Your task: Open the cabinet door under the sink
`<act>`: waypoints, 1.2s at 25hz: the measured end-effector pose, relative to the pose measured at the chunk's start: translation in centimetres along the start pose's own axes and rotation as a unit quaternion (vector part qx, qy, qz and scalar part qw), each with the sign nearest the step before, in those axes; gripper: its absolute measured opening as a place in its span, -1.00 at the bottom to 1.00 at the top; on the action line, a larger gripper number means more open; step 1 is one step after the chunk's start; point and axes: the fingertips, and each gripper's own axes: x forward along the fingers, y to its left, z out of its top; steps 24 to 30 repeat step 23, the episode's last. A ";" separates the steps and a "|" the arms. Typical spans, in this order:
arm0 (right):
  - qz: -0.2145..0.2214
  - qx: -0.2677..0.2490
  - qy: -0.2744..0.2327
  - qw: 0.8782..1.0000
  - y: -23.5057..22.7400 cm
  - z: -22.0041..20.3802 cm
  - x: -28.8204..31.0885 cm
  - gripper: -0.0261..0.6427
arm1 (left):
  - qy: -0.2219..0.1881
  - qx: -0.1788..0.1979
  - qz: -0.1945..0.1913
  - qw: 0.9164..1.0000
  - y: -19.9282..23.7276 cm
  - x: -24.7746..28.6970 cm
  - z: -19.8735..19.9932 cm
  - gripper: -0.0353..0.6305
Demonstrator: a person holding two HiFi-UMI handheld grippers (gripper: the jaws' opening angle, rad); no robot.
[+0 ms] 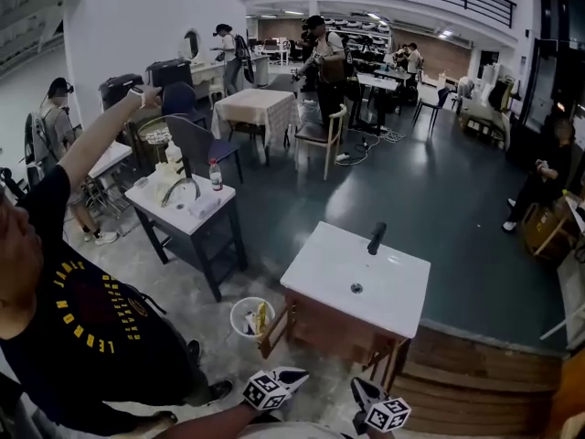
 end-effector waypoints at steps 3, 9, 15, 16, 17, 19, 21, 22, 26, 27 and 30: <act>-0.001 0.000 -0.002 1.000 -0.1 0.3 0.4 -0.88 | 0.002 -0.001 -0.004 1.000 -0.1 0.3 -0.2 -0.86; 0.001 -0.002 0.004 1.000 0.1 0.3 0.9 -0.88 | 0.002 0.000 -0.006 1.000 0.3 0.6 0.0 -0.86; -0.006 -0.005 0.000 1.000 -0.7 0.3 1.2 -0.88 | 0.002 -0.001 -0.007 1.000 1.0 1.1 0.0 -0.86; -0.006 -0.005 -0.001 1.000 -0.8 0.4 1.2 -0.88 | 0.002 0.000 -0.008 1.000 1.0 1.2 0.0 -0.86; -0.006 -0.005 -0.002 1.000 -0.9 0.4 1.2 -0.88 | 0.003 0.001 -0.009 1.000 1.0 1.3 0.0 -0.86; -0.006 -0.006 -0.002 1.000 -1.0 0.5 1.4 -0.88 | 0.004 0.001 -0.009 1.000 1.1 1.4 0.0 -0.86; -0.005 -0.006 -0.003 1.000 -1.0 0.7 1.6 -0.88 | 0.005 0.000 -0.009 1.000 1.3 1.5 0.1 -0.86; -0.005 -0.006 -0.003 1.000 -1.0 0.8 1.7 -0.88 | 0.004 0.000 -0.009 1.000 1.4 1.5 0.2 -0.86; -0.004 -0.006 -0.003 1.000 -1.0 0.9 1.7 -0.88 | 0.004 0.000 -0.010 1.000 1.4 1.6 0.3 -0.86; -0.004 -0.006 -0.003 1.000 -1.0 0.9 1.7 -0.88 | 0.004 0.000 -0.010 1.000 1.4 1.6 0.3 -0.86; -0.004 -0.006 -0.003 1.000 -1.0 0.9 1.7 -0.88 | 0.004 0.000 -0.010 1.000 1.4 1.6 0.3 -0.86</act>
